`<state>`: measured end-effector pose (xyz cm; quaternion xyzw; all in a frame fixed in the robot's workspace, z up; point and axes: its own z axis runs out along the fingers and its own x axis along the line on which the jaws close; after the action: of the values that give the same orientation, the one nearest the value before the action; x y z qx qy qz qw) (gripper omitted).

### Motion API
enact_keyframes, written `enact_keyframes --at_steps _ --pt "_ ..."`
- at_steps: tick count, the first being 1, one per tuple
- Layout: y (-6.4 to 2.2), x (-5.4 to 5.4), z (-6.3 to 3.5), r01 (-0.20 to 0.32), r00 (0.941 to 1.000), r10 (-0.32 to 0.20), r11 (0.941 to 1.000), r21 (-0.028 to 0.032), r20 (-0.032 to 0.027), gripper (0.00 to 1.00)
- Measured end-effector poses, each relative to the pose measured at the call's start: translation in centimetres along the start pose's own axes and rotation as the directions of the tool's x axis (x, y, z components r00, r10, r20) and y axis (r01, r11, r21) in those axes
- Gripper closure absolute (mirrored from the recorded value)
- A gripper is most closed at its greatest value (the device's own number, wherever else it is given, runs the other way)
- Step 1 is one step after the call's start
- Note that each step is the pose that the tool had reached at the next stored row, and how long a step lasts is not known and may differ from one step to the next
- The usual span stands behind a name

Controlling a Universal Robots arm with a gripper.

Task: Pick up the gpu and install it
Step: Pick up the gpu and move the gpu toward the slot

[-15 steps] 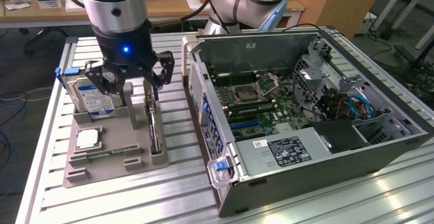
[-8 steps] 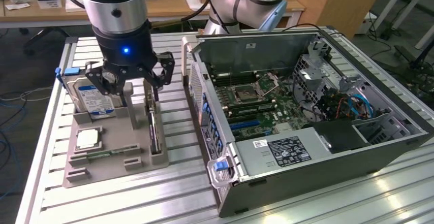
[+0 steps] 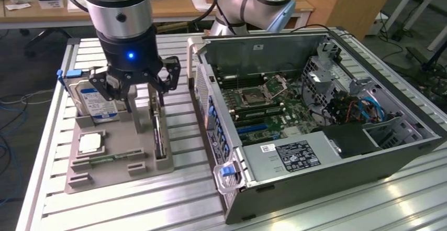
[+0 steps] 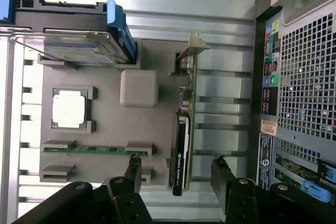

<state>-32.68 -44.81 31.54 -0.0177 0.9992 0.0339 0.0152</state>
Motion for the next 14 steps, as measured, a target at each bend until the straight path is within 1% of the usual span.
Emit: enact_keyframes --at_steps 14 --pt "-1.26 0.1 0.66 0.001 1.0 -0.001 1.0 -0.0003 0.0001 0.35"
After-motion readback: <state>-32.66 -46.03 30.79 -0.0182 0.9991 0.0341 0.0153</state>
